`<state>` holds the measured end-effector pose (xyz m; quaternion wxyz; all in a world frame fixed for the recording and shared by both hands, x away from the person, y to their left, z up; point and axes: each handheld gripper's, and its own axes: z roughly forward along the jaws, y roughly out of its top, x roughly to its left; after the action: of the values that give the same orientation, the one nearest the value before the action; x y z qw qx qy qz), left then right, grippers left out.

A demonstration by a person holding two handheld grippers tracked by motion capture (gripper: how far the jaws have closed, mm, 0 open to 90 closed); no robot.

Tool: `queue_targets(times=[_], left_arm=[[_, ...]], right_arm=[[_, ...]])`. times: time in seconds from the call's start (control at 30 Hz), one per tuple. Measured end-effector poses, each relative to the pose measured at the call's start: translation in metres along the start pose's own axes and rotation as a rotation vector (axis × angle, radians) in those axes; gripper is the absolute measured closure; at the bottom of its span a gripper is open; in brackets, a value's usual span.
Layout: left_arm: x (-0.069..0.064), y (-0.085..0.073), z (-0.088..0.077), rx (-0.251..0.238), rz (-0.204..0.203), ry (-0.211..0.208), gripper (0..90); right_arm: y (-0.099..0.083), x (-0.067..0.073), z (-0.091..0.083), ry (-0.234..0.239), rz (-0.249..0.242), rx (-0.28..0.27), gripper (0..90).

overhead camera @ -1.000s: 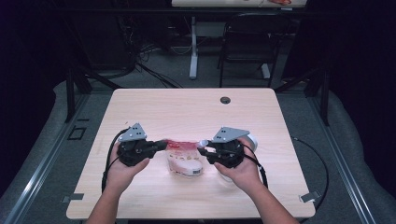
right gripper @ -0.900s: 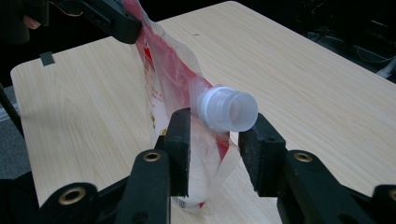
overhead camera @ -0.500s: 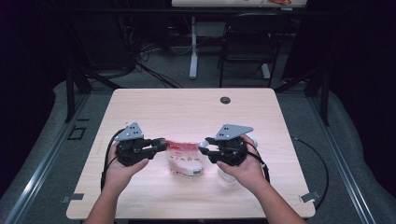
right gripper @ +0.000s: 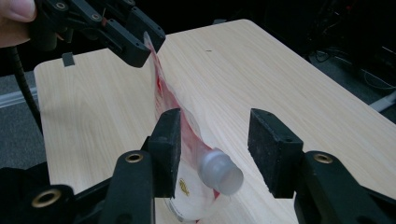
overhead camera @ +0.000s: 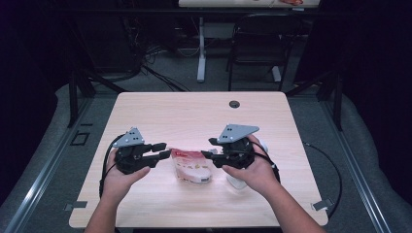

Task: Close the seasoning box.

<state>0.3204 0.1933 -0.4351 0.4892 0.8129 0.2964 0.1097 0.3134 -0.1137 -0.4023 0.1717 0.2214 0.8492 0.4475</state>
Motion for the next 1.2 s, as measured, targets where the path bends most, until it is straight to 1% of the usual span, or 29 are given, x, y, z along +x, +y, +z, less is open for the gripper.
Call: queue_targets(times=[0.03, 0.07, 0.13, 0.2, 0.33, 0.4, 0.43, 0.47, 0.5, 0.53, 0.57, 0.6, 0.63, 0.67, 0.73, 0.8, 0.9, 0.97, 1.0, 1.07, 1.13, 1.2], left_arm=[[0.001, 0.000, -0.001, 0.002, -0.002, 0.001, 64.3], [0.002, -0.001, -0.004, -0.004, -0.006, 0.006, 64.3], [0.003, -0.001, -0.006, -0.004, -0.007, 0.010, 64.2], [0.005, -0.002, -0.009, -0.008, -0.012, 0.014, 64.2], [0.008, -0.004, -0.012, 0.002, -0.011, 0.031, 65.4], [0.010, -0.005, -0.013, 0.006, -0.019, 0.041, 65.5], [0.011, -0.005, -0.013, 0.007, -0.020, 0.043, 65.6], [0.013, -0.007, -0.014, 0.006, -0.026, 0.047, 65.6], [0.013, -0.007, -0.014, 0.006, -0.026, 0.047, 65.6], [0.015, -0.008, -0.015, 0.004, -0.034, 0.047, 65.6], [0.015, -0.008, -0.015, 0.004, -0.034, 0.047, 65.6], [0.016, -0.008, -0.016, 0.003, -0.035, 0.048, 65.6], [0.017, -0.008, -0.017, 0.001, -0.040, 0.048, 65.6], [0.017, -0.009, -0.017, -0.001, -0.045, 0.052, 65.6], [0.019, -0.009, -0.018, -0.002, -0.047, 0.053, 65.6], [0.021, -0.010, -0.019, -0.001, -0.050, 0.053, 65.6], [0.023, -0.011, -0.021, -0.004, -0.055, 0.059, 65.5], [0.025, -0.012, -0.023, -0.011, -0.064, 0.063, 65.5], [0.025, -0.012, -0.023, -0.015, -0.069, 0.063, 65.6], [0.025, -0.012, -0.024, -0.017, -0.068, 0.063, 65.6], [0.025, -0.012, -0.024, -0.015, -0.066, 0.063, 65.6], [0.025, -0.012, -0.023, -0.014, -0.067, 0.065, 65.6]], right_arm=[[0.001, 0.001, 0.001, -0.001, -0.003, 0.001, 53.3], [0.005, 0.003, 0.004, 0.006, -0.019, 0.016, 54.1], [0.007, 0.004, 0.006, 0.010, -0.024, 0.014, 54.7], [0.013, 0.005, 0.010, 0.023, -0.015, 0.026, 57.5], [0.018, 0.006, 0.014, 0.015, -0.030, 0.029, 58.3], [0.022, 0.007, 0.017, 0.007, -0.045, 0.034, 58.3], [0.024, 0.007, 0.019, 0.013, -0.044, 0.035, 58.3], [0.027, 0.007, 0.022, 0.031, -0.047, 0.046, 58.3], [0.027, 0.007, 0.022, 0.031, -0.047, 0.046, 58.3], [0.029, 0.006, 0.025, 0.043, -0.038, 0.052, 58.1], [0.029, 0.006, 0.025, 0.043, -0.038, 0.052, 58.1], [0.030, 0.006, 0.027, 0.052, -0.033, 0.055, 58.0], [0.033, 0.005, 0.030, 0.069, -0.038, 0.071, 57.8], [0.033, 0.005, 0.030, 0.069, -0.038, 0.071, 57.8], [0.035, 0.004, 0.033, 0.084, -0.038, 0.077, 57.7], [0.039, 0.003, 0.038, 0.093, -0.039, 0.096, 57.8], [0.041, 0.002, 0.041, 0.098, -0.040, 0.101, 58.1], [0.044, 0.003, 0.043, 0.097, -0.048, 0.109, 58.8], [0.046, 0.004, 0.045, 0.098, -0.061, 0.113, 60.1], [0.047, 0.004, 0.045, 0.099, -0.066, 0.117, 61.1], [0.048, 0.004, 0.050, 0.103, -0.081, 0.140, 63.5], [0.048, 0.004, 0.051, 0.106, -0.081, 0.146, 64.2]])
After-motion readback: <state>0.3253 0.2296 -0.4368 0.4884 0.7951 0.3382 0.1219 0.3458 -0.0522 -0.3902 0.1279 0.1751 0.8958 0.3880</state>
